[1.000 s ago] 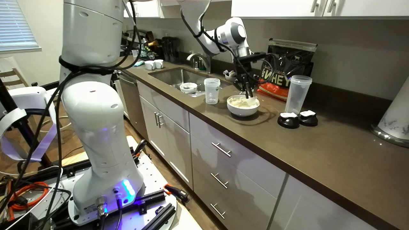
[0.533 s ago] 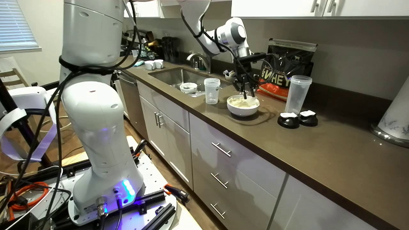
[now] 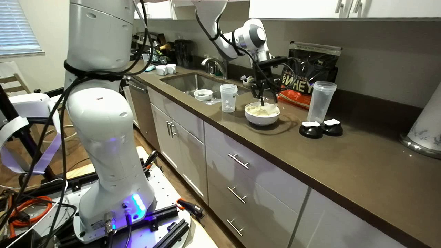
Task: Use the measuring spoon to transfer one spoon of contents from the bowl to the cup at the left
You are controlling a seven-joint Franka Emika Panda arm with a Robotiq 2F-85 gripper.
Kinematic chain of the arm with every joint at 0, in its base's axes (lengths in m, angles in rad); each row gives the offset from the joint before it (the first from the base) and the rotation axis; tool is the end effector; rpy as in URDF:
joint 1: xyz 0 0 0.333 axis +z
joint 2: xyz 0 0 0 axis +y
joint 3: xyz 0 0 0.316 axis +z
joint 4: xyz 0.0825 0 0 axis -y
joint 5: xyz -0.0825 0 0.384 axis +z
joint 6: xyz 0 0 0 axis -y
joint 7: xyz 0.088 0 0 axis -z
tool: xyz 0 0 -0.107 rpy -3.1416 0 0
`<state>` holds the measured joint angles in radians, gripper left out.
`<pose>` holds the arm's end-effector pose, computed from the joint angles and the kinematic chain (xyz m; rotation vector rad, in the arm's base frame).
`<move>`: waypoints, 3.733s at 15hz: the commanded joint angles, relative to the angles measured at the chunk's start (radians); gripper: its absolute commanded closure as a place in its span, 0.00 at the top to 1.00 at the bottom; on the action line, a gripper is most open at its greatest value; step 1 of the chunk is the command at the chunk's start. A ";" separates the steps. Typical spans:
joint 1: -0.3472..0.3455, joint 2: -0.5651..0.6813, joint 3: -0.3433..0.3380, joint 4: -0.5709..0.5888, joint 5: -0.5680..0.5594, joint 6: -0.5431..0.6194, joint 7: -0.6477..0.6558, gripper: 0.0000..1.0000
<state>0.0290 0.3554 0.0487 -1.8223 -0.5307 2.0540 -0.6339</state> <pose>0.6284 0.0196 0.3381 2.4086 1.2994 -0.3248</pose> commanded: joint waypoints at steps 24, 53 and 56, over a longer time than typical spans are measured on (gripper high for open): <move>-0.013 0.087 -0.016 0.107 0.012 -0.004 -0.066 0.01; 0.021 -0.008 -0.035 -0.017 -0.158 0.078 0.119 0.01; 0.022 -0.009 -0.033 -0.048 -0.182 0.127 0.200 0.01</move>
<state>0.0450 0.3793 0.0205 -1.8076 -0.6698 2.1267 -0.5203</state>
